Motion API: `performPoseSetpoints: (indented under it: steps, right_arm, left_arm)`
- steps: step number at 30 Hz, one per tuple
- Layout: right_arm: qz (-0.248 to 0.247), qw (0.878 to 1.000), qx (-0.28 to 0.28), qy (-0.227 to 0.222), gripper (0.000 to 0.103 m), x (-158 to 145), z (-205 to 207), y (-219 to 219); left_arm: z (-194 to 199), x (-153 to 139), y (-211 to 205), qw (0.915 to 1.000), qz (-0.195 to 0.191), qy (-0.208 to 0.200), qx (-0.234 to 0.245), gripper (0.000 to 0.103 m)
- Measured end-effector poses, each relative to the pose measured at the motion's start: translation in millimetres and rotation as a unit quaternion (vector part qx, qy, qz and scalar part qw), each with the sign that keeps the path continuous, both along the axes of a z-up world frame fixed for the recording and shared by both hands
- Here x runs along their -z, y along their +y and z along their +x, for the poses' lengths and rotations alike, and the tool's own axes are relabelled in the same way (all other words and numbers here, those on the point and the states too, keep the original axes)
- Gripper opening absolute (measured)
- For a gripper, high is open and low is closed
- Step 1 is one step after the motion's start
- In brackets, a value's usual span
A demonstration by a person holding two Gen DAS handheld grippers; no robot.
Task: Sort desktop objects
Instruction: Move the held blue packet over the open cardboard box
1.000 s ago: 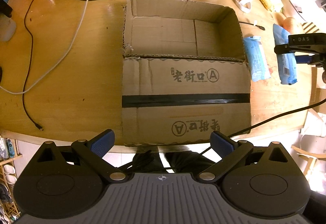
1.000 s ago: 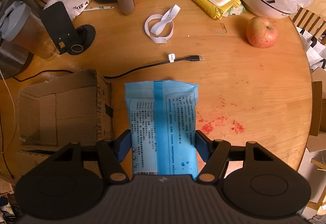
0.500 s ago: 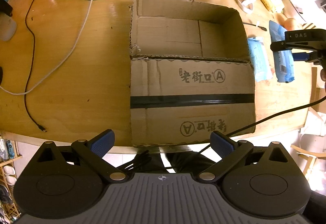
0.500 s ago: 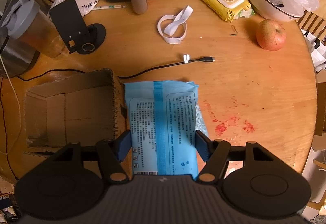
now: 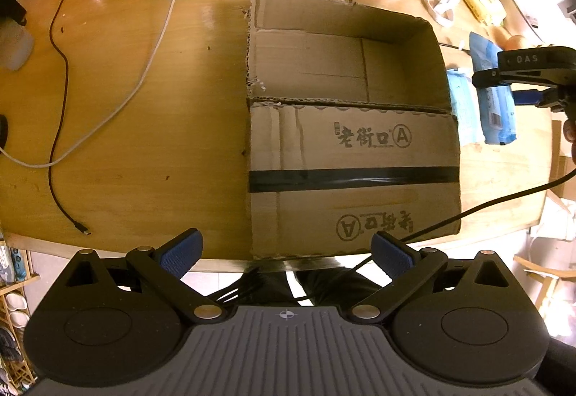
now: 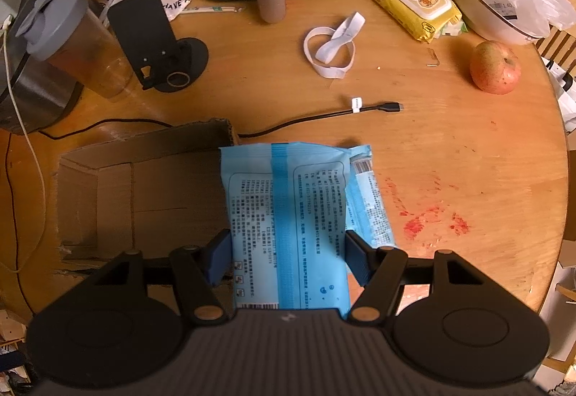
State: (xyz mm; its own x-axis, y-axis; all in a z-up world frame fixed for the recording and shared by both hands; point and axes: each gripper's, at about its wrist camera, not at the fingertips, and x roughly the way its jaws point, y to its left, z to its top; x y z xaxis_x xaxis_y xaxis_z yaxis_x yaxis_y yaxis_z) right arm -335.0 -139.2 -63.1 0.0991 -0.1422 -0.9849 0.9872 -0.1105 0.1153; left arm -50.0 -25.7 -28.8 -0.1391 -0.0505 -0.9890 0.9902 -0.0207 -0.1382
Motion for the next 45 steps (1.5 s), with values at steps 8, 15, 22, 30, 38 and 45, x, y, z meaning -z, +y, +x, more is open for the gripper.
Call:
performPoseSetpoints:
  steps: [8, 15, 22, 30, 38, 45]
  right_arm:
    - [-0.001, 1.000, -0.003, -0.001, 0.065, -1, 16, -2]
    - [-0.001, 1.000, -0.008, -0.003, 0.065, -1, 31, -5]
    - [-0.002, 1.000, -0.013, -0.004, 0.065, -1, 45, -7]
    - [-0.002, 1.000, -0.018, -0.007, 0.065, -1, 59, -7]
    - [-0.003, 1.000, -0.021, -0.008, 0.065, -1, 71, -7]
    - [-0.003, 1.000, -0.026, -0.009, 0.065, -2, 82, -8]
  left_arm:
    - [10, 2, -1, 1.0000, 0.001, 0.002, -0.001, 0.103]
    - [19, 4, 0, 1.0000, 0.003, 0.003, -0.004, 0.103]
    - [28, 5, -1, 1.0000, 0.003, 0.002, -0.006, 0.103]
    - [36, 5, 0, 1.0000, 0.004, 0.002, -0.008, 0.103]
    - [43, 5, 1, 0.9999, 0.005, 0.002, -0.010, 0.103]
    - [49, 3, 2, 0.9999, 0.003, 0.002, -0.015, 0.103]
